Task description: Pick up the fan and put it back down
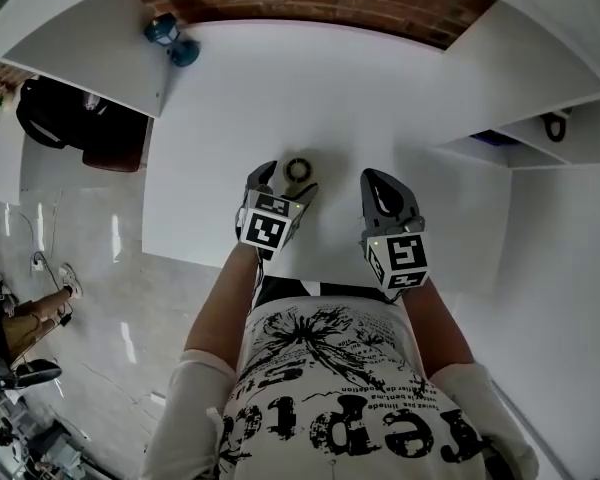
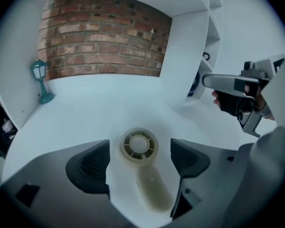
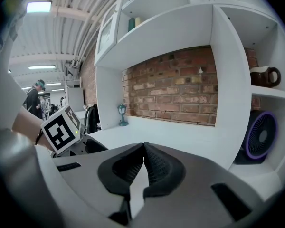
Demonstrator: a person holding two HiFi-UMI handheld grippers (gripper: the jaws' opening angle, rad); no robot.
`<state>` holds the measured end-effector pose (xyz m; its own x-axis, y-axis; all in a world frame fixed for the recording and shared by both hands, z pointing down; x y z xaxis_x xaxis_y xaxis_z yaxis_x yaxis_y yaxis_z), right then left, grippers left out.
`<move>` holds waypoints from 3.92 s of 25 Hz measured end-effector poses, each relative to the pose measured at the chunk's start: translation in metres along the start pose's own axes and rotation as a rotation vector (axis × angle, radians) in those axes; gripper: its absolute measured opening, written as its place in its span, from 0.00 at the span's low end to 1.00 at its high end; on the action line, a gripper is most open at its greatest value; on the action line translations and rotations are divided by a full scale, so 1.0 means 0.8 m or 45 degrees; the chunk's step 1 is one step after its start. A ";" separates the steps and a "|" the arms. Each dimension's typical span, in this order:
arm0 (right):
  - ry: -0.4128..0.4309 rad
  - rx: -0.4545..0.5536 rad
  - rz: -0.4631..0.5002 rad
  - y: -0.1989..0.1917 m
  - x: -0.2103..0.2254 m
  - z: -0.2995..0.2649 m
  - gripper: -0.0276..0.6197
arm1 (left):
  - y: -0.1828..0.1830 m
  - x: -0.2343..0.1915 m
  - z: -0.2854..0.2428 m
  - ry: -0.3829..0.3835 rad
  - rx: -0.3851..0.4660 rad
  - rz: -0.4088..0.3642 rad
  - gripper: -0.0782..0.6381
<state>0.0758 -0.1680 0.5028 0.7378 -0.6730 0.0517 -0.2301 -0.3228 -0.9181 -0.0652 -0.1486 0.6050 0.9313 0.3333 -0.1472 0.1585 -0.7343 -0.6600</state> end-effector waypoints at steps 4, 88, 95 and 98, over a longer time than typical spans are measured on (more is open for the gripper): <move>-0.009 -0.018 -0.021 -0.010 0.016 -0.012 0.07 | -0.014 -0.002 -0.034 0.043 -0.106 0.011 0.64; -0.298 0.453 0.160 0.182 -0.102 0.143 0.07 | 0.159 0.012 0.381 -0.005 1.077 -0.377 0.64; -0.262 0.417 0.121 0.166 -0.087 0.124 0.07 | 0.154 0.014 0.339 0.008 0.962 -0.348 0.64; -0.253 0.380 0.083 0.148 -0.071 0.114 0.07 | 0.149 0.014 0.310 0.008 0.894 -0.338 0.64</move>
<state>0.0641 -0.1074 0.3553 0.8434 -0.5339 -0.0608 -0.1066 -0.0553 -0.9928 -0.1173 -0.0854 0.3420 0.8931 0.4417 0.0853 0.1336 -0.0794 -0.9878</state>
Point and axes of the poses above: the fingertips, and each gripper's own axes: z backward along the fingers, x to its right, y out of its top, the point moved 3 cm from there along z, backward along the fingers, and after that the axes turned 1 degree about y, right-handed, at the moved point
